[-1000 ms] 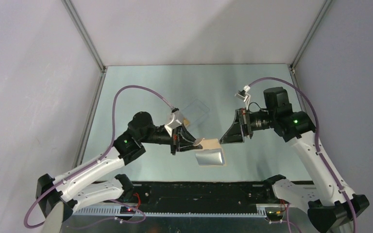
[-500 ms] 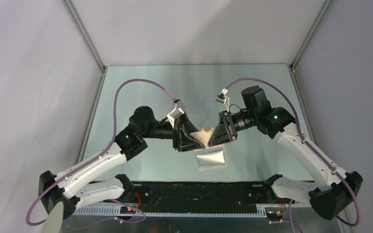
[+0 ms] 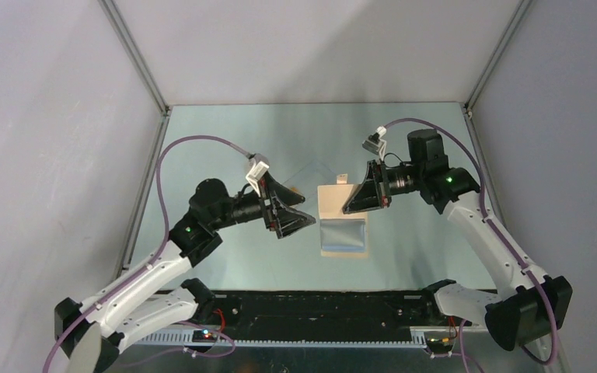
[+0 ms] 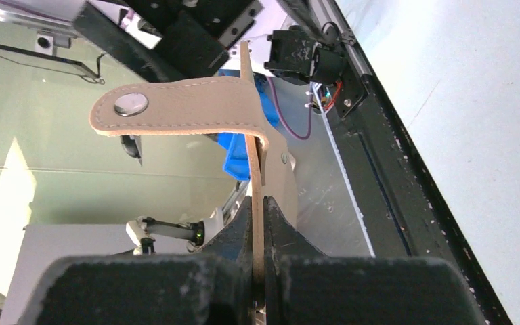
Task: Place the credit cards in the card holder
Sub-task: Open the card holder.
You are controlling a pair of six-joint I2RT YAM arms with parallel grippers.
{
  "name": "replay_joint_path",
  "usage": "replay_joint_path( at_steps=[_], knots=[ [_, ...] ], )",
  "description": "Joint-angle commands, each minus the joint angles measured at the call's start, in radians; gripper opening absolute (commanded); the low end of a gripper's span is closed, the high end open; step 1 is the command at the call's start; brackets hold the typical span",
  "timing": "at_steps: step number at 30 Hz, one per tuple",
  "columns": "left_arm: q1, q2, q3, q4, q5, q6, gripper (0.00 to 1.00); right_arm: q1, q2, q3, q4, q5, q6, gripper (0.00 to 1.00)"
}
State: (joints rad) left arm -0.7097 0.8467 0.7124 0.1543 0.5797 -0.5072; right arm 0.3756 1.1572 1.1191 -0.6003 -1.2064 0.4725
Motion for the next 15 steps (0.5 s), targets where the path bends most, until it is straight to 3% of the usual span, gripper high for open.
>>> replay_joint_path(
  at_steps=[1, 15],
  knots=[
    [0.013, 0.009, -0.024, 0.004, -0.012, -0.061, 0.98, -0.018, -0.030, 0.003, 0.068, -0.102, 0.056, 0.00],
    [0.009, 0.071, -0.036, 0.010, -0.007, -0.044, 0.93, -0.025, -0.033, 0.003, 0.091, -0.101, 0.077, 0.00]
  ],
)
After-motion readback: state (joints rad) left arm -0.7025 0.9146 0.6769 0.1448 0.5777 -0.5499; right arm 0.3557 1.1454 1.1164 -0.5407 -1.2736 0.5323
